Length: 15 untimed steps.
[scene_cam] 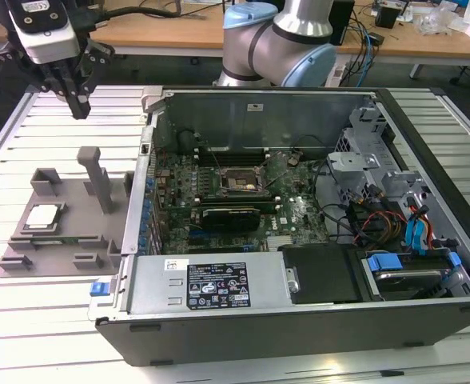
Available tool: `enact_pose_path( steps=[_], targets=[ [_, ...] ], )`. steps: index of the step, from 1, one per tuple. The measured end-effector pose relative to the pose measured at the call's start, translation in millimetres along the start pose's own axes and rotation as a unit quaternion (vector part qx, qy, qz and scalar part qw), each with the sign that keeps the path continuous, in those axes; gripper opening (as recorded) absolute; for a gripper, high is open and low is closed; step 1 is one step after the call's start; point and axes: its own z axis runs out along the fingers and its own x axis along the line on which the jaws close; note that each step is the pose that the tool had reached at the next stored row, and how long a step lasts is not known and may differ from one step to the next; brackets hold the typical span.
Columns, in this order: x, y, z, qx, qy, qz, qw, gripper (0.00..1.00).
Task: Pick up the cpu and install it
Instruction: 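Reach for the cpu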
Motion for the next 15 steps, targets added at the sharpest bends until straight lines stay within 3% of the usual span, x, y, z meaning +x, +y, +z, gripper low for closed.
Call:
enact_pose_path(
  steps=[6, 7, 11, 15],
  targets=[
    [14.8, 2.3, -0.2, 0.0, 0.0, 0.0, 1.0, 0.11],
    [20.9, 3.2, -0.3, 0.0, 0.0, 0.0, 1.0, 0.11],
    [34.4, 5.4, 1.2, 0.0, 0.0, 0.0, 1.0, 0.11],
    [39.8, 5.0, 5.2, 0.0001, 0.0001, 0.0, 1.0, 0.11]
  ],
)
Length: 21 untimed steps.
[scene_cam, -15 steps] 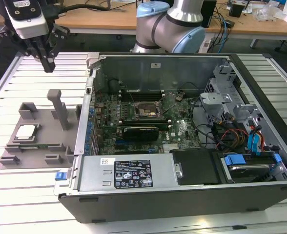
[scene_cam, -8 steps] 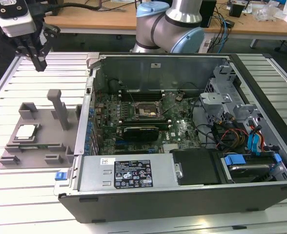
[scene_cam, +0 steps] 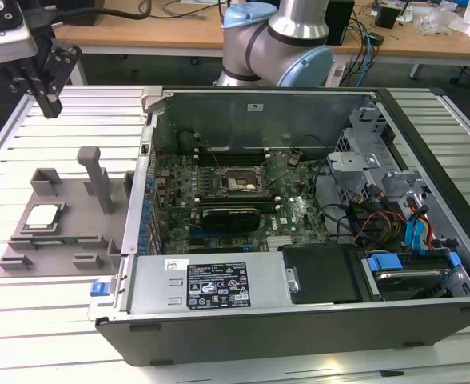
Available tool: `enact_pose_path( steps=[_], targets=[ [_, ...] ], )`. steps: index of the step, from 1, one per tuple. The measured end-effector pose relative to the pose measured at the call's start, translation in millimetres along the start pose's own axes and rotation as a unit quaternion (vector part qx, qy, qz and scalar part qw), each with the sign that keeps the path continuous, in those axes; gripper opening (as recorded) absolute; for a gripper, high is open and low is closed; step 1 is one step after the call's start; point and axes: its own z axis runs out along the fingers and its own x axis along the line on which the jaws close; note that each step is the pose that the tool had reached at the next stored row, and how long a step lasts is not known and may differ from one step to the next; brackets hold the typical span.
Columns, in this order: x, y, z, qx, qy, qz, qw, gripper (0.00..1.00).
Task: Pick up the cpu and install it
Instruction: 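Reach for the cpu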
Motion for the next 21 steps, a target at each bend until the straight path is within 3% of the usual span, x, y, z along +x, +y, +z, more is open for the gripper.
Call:
enact_pose_path(
  steps=[6, 21],
  targets=[
    [9.3, -1.1, 8.8, 0.0, 0.0, 0.0, 1.0, 0.11],
    [26.4, -2.8, 19.9, -0.0001, -0.0001, 0.0, 1.0, 0.11]
  ],
)
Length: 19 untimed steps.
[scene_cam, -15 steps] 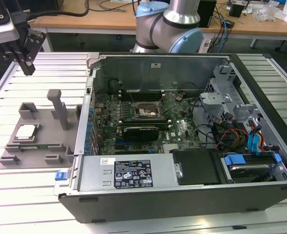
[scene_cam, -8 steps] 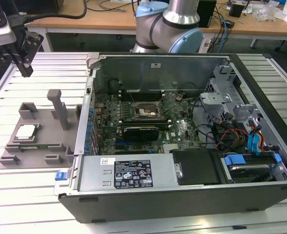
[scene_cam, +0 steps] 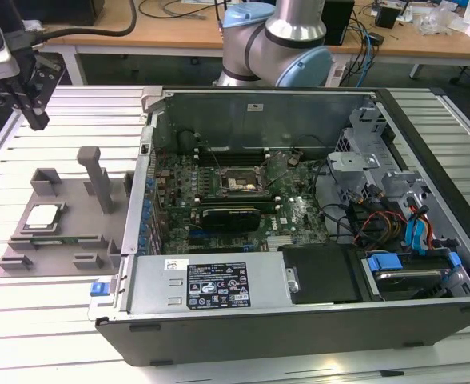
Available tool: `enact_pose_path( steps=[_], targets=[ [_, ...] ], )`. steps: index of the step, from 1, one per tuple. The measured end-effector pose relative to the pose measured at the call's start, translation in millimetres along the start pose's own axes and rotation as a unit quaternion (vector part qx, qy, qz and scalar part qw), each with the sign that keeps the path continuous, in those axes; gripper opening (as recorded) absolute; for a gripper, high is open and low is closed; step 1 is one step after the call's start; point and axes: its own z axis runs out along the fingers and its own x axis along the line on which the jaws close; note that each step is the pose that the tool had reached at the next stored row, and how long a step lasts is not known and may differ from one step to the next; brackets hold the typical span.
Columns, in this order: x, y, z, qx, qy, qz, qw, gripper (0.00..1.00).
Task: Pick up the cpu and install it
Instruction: 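Reach for the cpu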
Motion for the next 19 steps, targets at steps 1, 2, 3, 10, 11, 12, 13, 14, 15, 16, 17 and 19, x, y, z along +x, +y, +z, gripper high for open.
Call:
enact_pose_path(
  steps=[1, 2, 3, 10, 11, 12, 13, 14, 15, 16, 17, 19],
  targets=[
    [1.4, -0.1, 0.9, 0.0, 0.0, 0.0, 1.0, 0.11],
    [2.2, -0.2, 1.4, 0.0, 0.0, 0.0, 1.0, 0.11],
    [2.9, -0.3, 1.8, 0.0, 0.0, 0.0, 1.0, 0.11],
    [8.0, -2.0, 13.7, 0.0, 0.0, 0.0, 1.0, 0.11],
    [8.2, -2.7, 14.9, 0.0, 0.0001, 0.0, 1.0, 0.11],
    [8.5, -3.7, 16.2, 0.0001, 0.0001, 0.0, 1.0, 0.11],
    [8.8, -4.6, 17.3, 0.0, 0.0001, 0.0, 1.0, 0.11],
    [9.6, -7.2, 20.4, 0.0, 0.0, 0.0, 1.0, 0.11],
    [10.1, -8.7, 22.1, 0.0, 0.0, 0.0, 1.0, 0.11],
    [10.9, -10.6, 24.3, -0.0001, 0.0, 0.0, 1.0, 0.11],
    [11.6, -12.1, 26.4, 0.0, 0.0, 0.0, 1.0, 0.11],
    [13.1, -14.3, 30.5, 0.0, 0.0, 0.0, 1.0, 0.11]
  ],
)
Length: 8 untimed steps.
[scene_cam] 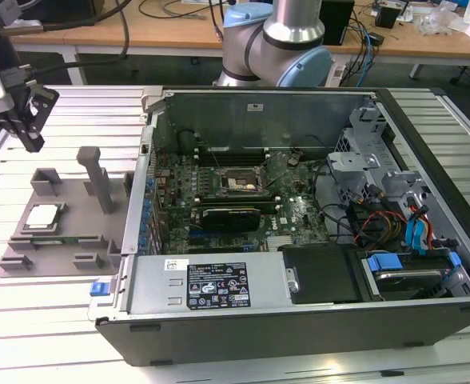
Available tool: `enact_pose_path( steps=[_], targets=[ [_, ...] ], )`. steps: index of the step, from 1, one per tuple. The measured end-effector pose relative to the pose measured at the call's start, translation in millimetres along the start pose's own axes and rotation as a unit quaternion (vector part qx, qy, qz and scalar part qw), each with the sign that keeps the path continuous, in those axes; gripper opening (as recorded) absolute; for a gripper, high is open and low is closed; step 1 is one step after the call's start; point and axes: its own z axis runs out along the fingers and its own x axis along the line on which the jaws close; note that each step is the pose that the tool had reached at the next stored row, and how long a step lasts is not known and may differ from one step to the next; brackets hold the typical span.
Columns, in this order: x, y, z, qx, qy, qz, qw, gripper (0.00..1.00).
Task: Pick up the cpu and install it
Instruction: 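Reach for the cpu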
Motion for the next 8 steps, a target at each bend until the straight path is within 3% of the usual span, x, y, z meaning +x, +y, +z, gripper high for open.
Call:
enact_pose_path(
  steps=[8],
  targets=[
    [2.7, -2.5, 7.8, 0.0001, 0.0001, 0.0, 1.0, 0.11]
  ],
)
